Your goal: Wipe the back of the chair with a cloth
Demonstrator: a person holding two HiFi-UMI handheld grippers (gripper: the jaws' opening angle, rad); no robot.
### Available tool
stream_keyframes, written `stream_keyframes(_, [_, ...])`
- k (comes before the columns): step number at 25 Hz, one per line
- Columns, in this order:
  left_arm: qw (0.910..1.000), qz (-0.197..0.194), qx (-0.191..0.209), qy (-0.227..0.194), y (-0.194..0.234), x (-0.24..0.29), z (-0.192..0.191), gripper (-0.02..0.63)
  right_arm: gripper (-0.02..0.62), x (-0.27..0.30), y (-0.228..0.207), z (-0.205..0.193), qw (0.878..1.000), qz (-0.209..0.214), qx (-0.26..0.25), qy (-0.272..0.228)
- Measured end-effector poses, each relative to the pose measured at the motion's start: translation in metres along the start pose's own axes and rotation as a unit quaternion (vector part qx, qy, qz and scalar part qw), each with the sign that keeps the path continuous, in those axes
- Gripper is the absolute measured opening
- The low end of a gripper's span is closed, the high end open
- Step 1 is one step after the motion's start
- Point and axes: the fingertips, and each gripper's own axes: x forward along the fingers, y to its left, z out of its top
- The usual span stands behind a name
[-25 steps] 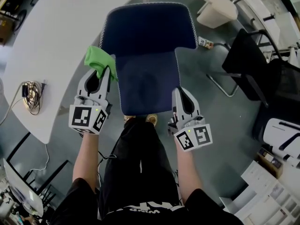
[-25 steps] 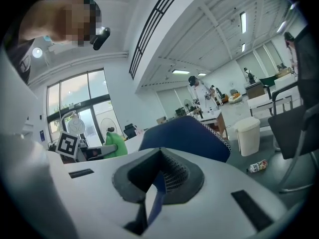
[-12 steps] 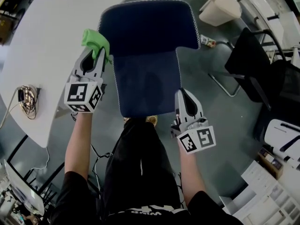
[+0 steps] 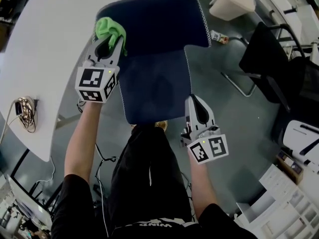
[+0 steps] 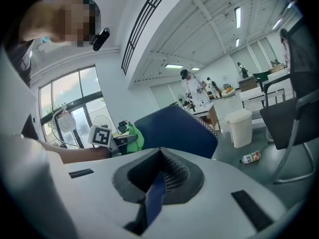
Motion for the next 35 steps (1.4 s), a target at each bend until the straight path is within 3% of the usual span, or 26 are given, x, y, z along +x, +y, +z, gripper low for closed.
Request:
stream_keyframes(11, [0.9936, -0.108, 0.033, 0.000, -0.093, 0.084, 0.008, 0.064, -0.003, -0.011, -0.025, -0.007, 0.999, -0.043, 0.012, -0.004])
stream_keyframes(16, [0.9858, -0.159, 0.053, 0.002, -0.142, 0.118, 0.016, 0.064, -0.003, -0.017, -0.034, -0.012, 0.998, -0.057, 0.016, -0.001])
stream_keyframes(24, [0.9697, -0.241, 0.034, -0.020, -0.196, 0.127, 0.030, 0.064, -0.003, -0.026, -0.047, -0.021, 0.997, -0.076, 0.022, -0.001])
stream_keyframes(29, [0.9725, -0.230, 0.024, -0.028, -0.187, 0.100, 0.030, 0.064, -0.003, -0.027, -0.050, -0.018, 0.997, -0.075, 0.021, -0.004])
stream_keyframes(35, [0.9840, -0.172, 0.032, -0.031, -0.146, 0.057, 0.015, 0.064, -0.003, -0.021, -0.048, -0.016, 0.998, -0.059, 0.017, -0.001])
